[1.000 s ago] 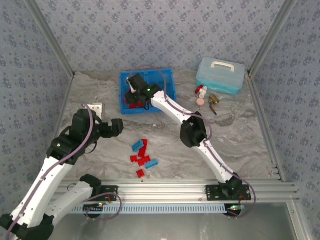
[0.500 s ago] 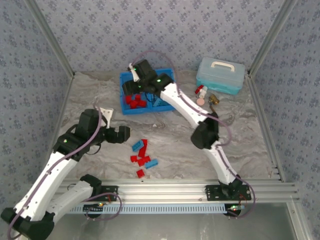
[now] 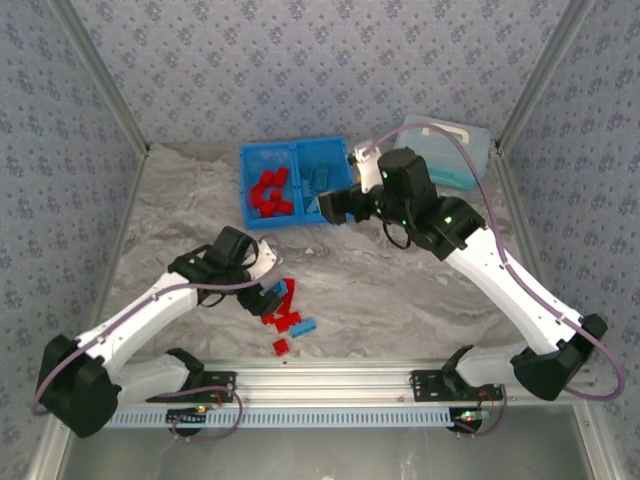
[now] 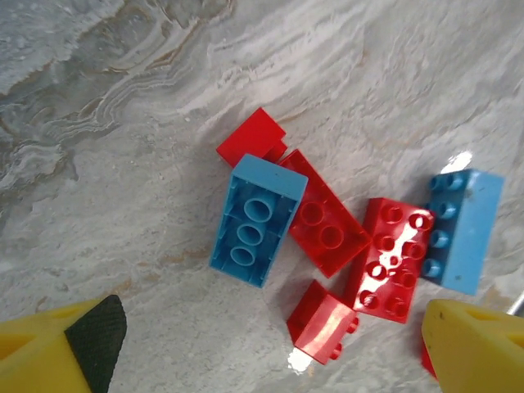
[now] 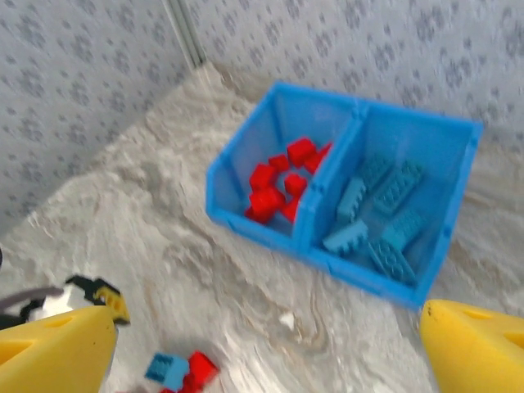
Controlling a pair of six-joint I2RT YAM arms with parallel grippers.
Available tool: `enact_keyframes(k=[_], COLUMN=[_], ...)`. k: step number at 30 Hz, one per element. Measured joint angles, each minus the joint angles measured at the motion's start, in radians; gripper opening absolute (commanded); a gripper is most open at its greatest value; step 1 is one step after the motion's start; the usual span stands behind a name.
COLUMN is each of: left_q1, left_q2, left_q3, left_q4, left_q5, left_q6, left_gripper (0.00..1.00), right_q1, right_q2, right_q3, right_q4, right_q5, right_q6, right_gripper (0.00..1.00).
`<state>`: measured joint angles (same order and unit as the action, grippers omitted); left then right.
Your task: Sort the legos into containers by color
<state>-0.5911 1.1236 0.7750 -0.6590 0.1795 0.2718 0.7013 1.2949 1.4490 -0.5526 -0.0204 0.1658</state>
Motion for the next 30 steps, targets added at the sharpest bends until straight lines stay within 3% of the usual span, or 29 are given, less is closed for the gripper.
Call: enact_keyframes(k=[11, 15, 22, 27, 30], left_q1=[0.000, 0.000, 0.000, 0.000, 0.000], left_q2=[0.162, 0.238, 0.294, 0.294, 0.293], left_q3=[-0.045, -0.046, -0.046, -0.046, -0.046], left_q4=[0.162, 0.210, 0.238, 0.238, 0.237], left_q5=[0.026, 0.032, 0.043, 0.053, 0.061], left_q6=[0.154, 0.162, 0.162, 0.158, 0.149], left_gripper=[0.85, 0.75, 0.39, 0.30, 0.29], right_q1=[-0.060, -0.081, -0.121, -0.146, -0.152], right_q2=[-0.124, -0.182, -0.242, -0.249, -0.249], right_q3=[-0.147, -0.193, -0.258, -0.279, -0.280], right_q4=[-0.006, 0.001, 0.004, 0.003, 0.004], right_q5=[0.008, 0.008, 0.006, 0.006, 0.006], right_q6=[0.003, 0.003, 0.022, 0.042, 0.056], right_gripper=[1.00, 1.00, 1.00, 1.00, 1.00])
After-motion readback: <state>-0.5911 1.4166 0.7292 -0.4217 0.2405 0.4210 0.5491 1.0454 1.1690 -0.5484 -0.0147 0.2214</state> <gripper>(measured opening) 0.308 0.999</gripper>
